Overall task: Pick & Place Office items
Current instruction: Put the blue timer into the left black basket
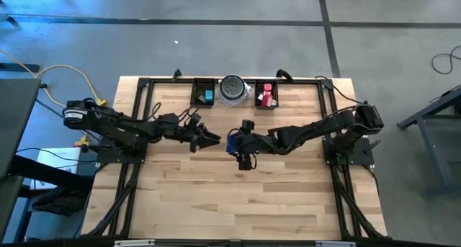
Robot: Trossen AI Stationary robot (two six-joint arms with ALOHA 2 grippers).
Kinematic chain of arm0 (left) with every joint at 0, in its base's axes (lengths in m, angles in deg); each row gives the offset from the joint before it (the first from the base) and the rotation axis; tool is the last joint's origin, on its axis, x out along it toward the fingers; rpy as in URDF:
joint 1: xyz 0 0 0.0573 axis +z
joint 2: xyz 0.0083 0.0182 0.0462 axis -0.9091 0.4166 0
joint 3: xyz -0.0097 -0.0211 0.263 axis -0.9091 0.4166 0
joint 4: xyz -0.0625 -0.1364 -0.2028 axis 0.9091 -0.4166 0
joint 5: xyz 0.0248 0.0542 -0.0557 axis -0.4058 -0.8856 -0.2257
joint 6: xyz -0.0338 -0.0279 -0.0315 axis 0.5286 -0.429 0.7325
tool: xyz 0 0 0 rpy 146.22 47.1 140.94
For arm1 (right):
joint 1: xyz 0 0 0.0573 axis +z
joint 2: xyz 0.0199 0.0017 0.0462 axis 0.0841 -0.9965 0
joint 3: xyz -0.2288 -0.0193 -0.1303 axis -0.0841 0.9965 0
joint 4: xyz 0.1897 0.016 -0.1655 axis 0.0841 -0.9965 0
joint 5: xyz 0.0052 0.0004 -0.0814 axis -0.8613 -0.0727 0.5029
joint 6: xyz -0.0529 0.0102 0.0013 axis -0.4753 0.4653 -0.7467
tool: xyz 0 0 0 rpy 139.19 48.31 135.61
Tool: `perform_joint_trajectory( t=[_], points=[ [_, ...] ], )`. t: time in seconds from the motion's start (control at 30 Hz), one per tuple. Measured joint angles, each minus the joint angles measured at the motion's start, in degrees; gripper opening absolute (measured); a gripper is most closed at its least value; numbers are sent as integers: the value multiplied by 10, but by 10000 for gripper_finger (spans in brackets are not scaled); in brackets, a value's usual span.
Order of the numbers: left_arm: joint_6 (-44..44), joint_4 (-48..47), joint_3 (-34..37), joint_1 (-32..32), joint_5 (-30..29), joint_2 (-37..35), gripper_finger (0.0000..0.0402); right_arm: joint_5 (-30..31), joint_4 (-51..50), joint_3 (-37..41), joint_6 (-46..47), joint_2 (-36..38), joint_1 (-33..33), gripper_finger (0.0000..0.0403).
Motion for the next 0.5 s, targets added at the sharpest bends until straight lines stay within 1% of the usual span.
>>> perform_joint_trajectory(
  t=[0.5],
  points=[
    [31, -1, -61, 3, 24, 90, 181, 4, -5, 1, -11, -1, -2, 277]
  ],
)
